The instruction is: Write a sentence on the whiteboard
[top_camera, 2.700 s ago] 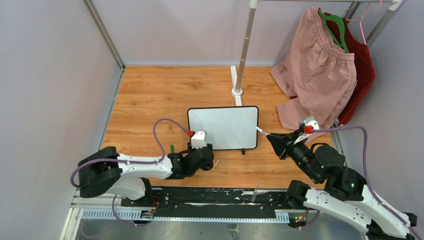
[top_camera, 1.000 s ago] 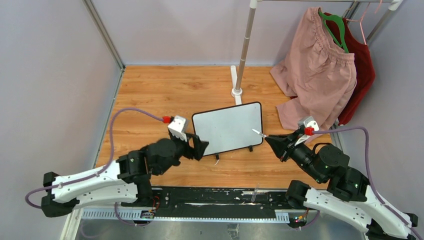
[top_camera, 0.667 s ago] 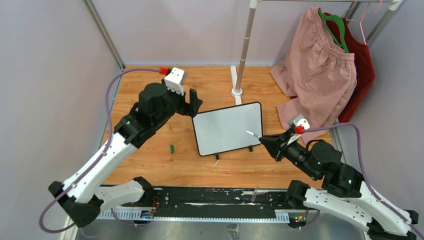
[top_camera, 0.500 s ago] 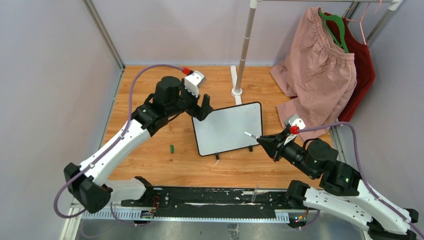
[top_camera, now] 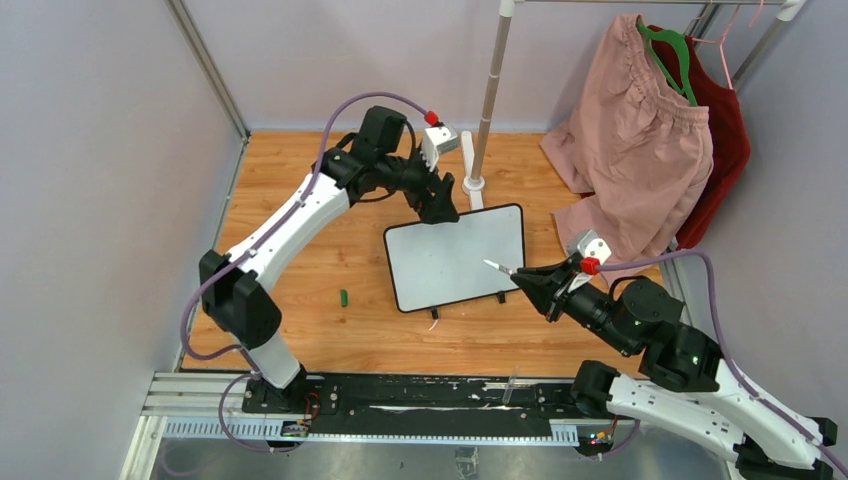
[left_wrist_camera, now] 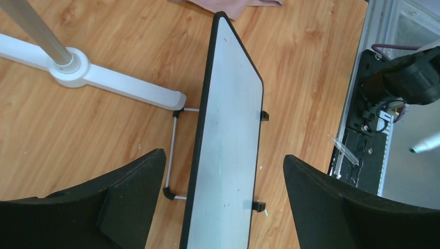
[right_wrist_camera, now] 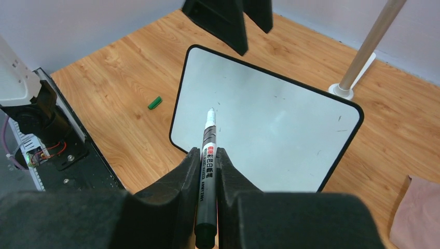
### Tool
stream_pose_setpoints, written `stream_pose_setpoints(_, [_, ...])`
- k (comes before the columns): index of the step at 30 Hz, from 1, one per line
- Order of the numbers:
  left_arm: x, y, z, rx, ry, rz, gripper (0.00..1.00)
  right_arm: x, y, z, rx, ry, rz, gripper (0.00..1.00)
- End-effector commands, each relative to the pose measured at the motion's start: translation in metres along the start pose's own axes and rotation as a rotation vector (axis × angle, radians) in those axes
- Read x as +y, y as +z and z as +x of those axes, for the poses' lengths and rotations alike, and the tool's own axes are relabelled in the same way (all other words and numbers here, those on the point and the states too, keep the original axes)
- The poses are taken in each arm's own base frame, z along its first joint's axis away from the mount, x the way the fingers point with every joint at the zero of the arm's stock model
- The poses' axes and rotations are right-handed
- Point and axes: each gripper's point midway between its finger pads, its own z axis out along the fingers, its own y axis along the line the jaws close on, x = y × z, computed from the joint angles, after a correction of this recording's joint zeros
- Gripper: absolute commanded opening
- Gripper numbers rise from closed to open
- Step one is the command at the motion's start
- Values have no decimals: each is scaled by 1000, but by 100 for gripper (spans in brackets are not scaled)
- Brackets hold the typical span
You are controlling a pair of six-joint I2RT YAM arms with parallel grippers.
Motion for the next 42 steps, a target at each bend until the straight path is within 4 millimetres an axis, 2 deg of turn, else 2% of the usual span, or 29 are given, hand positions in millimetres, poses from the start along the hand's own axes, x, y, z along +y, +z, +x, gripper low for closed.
stream_pose_setpoints(1, [4, 10, 3, 30, -50, 80, 88, 15, 5, -15, -44, -26, -80, 0])
stream_pose_setpoints(12, [35, 21, 11, 14, -160, 137, 79, 20, 12, -6, -29, -1, -95, 0])
stream_pose_setpoints(21, [32, 37, 28, 35, -210, 231, 69, 28, 27, -5, -19, 15, -116, 0])
stream_pose_setpoints(27, [32, 43, 36, 48, -230, 249, 61, 28, 28, -6, -20, 11, -114, 0])
stream_pose_setpoints(42, [19, 52, 55, 85, -239, 296, 45, 32, 33, -8, -26, 33, -126, 0])
